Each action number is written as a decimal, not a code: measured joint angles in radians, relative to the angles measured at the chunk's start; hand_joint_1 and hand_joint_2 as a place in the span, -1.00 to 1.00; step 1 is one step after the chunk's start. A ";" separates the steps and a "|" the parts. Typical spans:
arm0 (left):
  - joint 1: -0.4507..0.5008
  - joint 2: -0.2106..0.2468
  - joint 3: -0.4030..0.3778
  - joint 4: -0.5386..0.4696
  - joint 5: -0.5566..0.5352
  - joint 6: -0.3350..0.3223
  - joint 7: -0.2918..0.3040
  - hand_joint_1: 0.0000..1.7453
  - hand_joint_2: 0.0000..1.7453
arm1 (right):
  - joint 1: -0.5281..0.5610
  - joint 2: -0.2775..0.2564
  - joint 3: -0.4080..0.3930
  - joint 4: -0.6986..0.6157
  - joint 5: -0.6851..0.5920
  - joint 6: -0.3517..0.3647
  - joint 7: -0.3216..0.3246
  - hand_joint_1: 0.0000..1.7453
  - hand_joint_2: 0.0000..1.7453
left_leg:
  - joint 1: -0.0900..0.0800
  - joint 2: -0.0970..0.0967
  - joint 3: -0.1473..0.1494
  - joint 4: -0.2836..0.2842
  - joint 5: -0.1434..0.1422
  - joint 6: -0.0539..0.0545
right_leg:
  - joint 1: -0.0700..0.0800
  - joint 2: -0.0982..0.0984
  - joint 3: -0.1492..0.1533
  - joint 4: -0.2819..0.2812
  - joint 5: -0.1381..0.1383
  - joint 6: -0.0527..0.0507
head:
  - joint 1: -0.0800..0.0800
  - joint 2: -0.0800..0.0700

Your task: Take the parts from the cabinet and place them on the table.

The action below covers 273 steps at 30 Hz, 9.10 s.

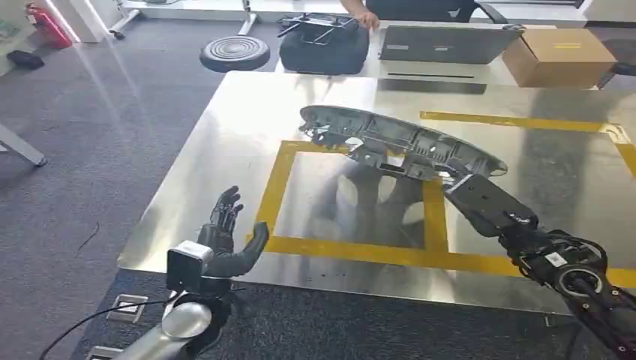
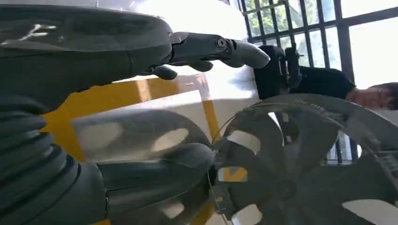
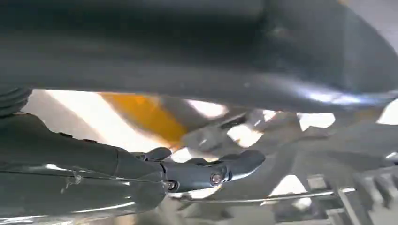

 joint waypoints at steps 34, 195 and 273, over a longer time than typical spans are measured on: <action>-0.012 -0.014 0.003 -0.012 -0.016 -0.015 0.037 -1.00 1.00 | -0.131 -0.075 -0.287 0.490 0.497 -0.270 0.047 -1.00 -1.00 | -0.001 0.001 0.000 0.001 0.000 0.000 | 0.000 0.001 0.001 -0.002 0.001 0.000 | 0.002 0.000; -0.044 -0.037 -0.038 0.018 0.011 0.117 -0.023 -1.00 -1.00 | 0.194 0.238 0.097 -0.200 0.270 -0.686 -0.340 -1.00 -1.00 | 0.020 0.027 0.068 -0.020 -0.034 0.014 | -0.013 -0.013 -0.077 0.131 -0.089 0.027 | -0.005 0.000; -0.032 -0.025 -0.017 -0.017 0.008 0.096 -0.017 -1.00 -1.00 | 0.190 0.243 0.103 -0.192 0.285 -0.689 -0.338 -1.00 -1.00 | 0.015 0.028 -0.124 0.249 -0.158 -0.036 | -0.006 -0.021 0.065 -0.044 0.001 -0.039 | -0.001 0.000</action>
